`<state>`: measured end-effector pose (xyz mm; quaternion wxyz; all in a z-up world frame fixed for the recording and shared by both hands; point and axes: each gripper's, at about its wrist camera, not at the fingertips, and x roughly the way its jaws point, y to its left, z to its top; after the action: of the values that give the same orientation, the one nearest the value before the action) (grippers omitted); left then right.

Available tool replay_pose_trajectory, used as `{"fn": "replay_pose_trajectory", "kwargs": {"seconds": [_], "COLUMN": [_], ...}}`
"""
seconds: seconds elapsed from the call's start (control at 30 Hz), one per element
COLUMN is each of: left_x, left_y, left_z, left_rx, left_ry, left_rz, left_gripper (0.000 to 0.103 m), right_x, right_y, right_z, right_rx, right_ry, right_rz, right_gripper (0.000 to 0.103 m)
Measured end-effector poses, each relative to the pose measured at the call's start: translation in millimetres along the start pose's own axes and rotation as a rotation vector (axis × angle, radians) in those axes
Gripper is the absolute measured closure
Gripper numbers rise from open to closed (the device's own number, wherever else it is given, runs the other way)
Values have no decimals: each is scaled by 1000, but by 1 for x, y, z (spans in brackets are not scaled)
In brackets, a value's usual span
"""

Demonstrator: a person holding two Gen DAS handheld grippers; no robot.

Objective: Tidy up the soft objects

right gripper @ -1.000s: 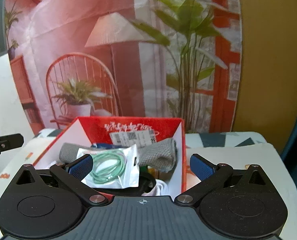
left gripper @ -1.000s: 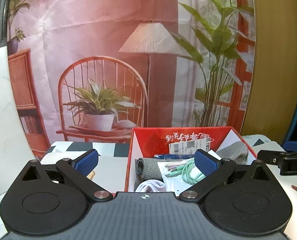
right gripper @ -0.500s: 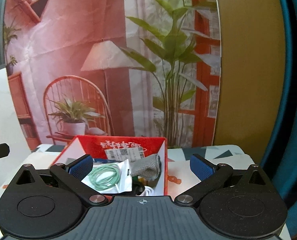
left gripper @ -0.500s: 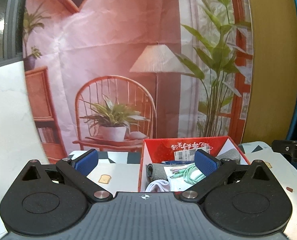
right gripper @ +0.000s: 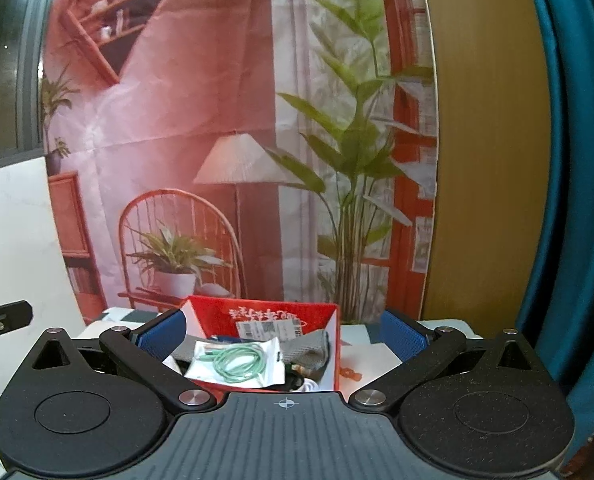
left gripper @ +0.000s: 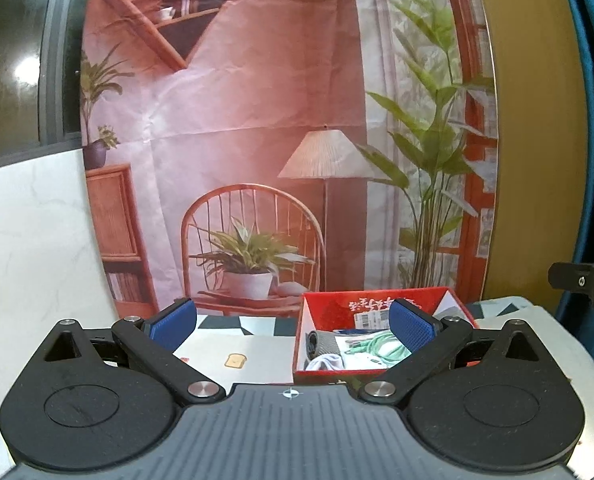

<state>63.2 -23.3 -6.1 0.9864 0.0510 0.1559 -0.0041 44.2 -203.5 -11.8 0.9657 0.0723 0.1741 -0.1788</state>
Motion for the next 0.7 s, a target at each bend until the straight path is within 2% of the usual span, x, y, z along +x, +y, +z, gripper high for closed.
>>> {"fn": "replay_pose_trajectory", "kwargs": {"seconds": [0.23,0.7], "left_x": [-9,-7], "left_y": [-2,4], "left_z": [-2,-3], "left_rx": [-1,-16], "left_ry": [-10,9], "left_rz": [10,4], "left_gripper": [0,0], "right_x": [-19,-21], "right_y": [1,-4], "right_z": [-5,-8], "right_rx": [-4,5], "right_ry": [-4,-1], "right_rz": [3,-26], "right_gripper": [0,0]}}
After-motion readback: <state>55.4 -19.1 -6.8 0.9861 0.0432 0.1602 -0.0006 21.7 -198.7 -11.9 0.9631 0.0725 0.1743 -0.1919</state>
